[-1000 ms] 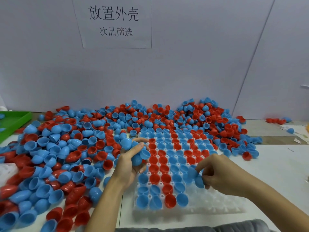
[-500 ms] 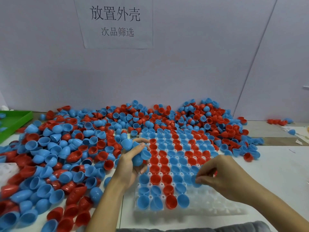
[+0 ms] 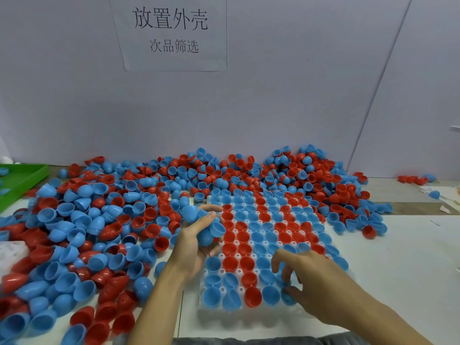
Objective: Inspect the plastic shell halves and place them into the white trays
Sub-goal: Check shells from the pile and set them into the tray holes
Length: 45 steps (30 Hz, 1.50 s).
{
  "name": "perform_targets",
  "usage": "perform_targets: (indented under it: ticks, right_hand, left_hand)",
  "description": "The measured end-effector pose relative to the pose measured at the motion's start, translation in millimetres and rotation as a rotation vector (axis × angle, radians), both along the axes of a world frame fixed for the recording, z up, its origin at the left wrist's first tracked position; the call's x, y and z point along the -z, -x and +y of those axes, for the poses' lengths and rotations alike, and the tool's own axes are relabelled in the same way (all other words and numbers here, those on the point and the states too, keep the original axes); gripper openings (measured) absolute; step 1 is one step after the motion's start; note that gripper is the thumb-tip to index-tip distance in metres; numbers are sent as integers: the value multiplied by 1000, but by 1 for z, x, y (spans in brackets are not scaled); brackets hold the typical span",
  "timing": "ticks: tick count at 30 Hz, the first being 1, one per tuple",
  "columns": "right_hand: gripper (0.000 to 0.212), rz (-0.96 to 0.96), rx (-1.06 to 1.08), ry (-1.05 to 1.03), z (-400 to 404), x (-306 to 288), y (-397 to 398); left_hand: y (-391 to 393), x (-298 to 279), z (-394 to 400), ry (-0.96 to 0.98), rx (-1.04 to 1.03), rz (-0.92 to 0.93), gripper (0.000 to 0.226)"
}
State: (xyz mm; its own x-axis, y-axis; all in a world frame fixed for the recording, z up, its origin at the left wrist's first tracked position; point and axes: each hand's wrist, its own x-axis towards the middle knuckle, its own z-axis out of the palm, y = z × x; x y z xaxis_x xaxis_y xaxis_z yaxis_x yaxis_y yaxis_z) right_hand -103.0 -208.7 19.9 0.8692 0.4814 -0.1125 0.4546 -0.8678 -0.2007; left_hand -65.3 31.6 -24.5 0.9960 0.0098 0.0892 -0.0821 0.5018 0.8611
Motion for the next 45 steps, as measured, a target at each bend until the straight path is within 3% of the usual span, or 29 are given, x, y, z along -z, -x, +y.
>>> perform_targets:
  ticks: [6,9,13,16,19,22,25,28,34,40,45]
  right_hand:
    - [46,-7,14,-44,-8,-3,-4]
    - [36,-97,25,-110,-6,-13,-9]
    - [21,-137,21,-453,27,-25,-22]
    - [13,-142,27,-634,61,-29,-30]
    - [17,-67,-33,-576,78,-33,-41]
    - [11,-10,-93,-520,82,-39,-51]
    - [10,-81,-10,-650,79,-40,-57]
    - [13,-23,65,-795,73,-39,-59]
    - [3,42,48,-792,61,-37,-58]
    - [16,-155,-37,-540,55,-37,-54]
    - [21,-211,-66,-407,60,-38,-58]
  left_hand:
    - [0,0,-3,-11,26,2,20]
    - [0,0,-4,2,66,6,19]
    - [4,-2,-8,-9,112,43,48]
    - [6,-3,-9,-78,170,11,39]
    - [7,-4,-7,-117,219,-63,27]
    - [5,-2,-3,-133,204,-70,30]
    - [2,-2,-1,-94,151,-36,46]
    - [1,-2,-1,-49,102,-22,44]
    - [0,-2,-1,-47,61,-24,45]
    - [0,-5,0,-29,75,12,33]
    - [3,-6,-2,-62,58,7,17]
